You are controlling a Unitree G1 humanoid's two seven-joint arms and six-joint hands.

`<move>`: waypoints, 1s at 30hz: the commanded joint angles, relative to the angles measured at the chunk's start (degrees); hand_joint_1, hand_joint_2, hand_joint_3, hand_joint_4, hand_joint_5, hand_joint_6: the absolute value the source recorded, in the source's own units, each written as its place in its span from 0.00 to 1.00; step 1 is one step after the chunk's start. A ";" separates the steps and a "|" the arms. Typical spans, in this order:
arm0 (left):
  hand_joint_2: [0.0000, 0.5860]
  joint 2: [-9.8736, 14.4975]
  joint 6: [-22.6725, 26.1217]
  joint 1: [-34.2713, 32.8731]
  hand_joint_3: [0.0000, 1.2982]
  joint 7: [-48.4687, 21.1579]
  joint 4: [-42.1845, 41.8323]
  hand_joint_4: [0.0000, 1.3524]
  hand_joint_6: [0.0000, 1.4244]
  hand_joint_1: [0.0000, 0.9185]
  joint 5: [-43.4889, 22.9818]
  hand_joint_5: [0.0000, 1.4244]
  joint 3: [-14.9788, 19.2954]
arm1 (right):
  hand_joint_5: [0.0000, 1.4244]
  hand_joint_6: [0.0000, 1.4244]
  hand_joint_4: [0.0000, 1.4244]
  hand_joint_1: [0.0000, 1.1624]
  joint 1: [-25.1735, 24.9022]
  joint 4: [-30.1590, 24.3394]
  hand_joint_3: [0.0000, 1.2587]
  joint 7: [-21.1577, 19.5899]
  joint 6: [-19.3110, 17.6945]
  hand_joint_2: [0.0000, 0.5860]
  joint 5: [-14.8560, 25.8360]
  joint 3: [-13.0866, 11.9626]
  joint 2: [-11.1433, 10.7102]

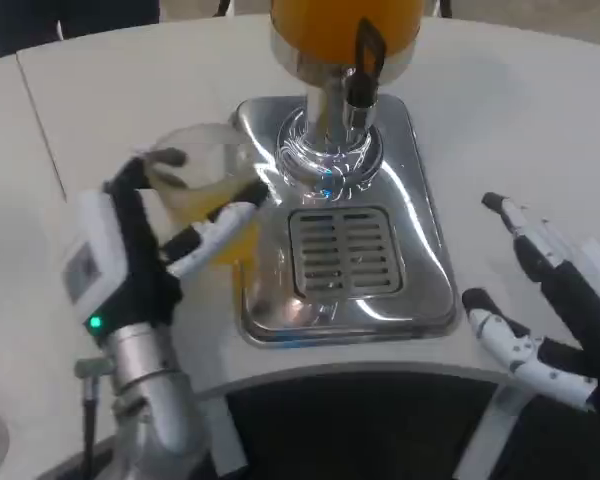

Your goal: Grasp the cup under the faucet to collect the drink, then remove the cup.

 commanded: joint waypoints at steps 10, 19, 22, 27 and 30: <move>0.01 1.85 -1.70 11.64 0.90 -7.37 -19.25 0.78 1.00 0.61 -2.32 1.00 4.13 | 0.00 0.06 0.00 0.26 -0.05 5.28 0.00 -2.66 -5.70 0.93 -3.54 0.30 -5.05; 0.02 1.16 -2.87 18.72 0.91 -13.47 -30.34 0.79 1.00 0.61 -2.28 1.00 3.31 | 0.00 0.00 0.00 0.26 0.63 9.73 0.00 -10.85 -13.10 0.92 -9.54 1.57 -7.07; 0.02 0.63 -3.57 20.89 0.91 -14.93 -33.09 0.79 1.00 0.61 -2.03 1.00 2.37 | 0.00 0.00 0.00 0.26 1.46 9.64 0.00 -10.65 -14.08 0.92 -9.22 1.15 -7.40; 0.03 0.06 -4.71 24.44 0.91 -16.45 -37.91 0.79 1.00 0.61 -0.75 1.00 1.17 | 0.00 0.00 0.00 0.25 3.01 7.92 0.00 -10.71 -14.90 0.92 -9.76 0.97 -7.16; 0.03 -0.30 -5.52 26.38 0.91 -17.27 -40.46 0.79 1.00 0.61 -0.47 1.00 0.52 | 0.00 0.00 0.00 0.25 3.64 7.21 0.00 -11.32 -15.64 0.92 -10.12 0.77 -7.09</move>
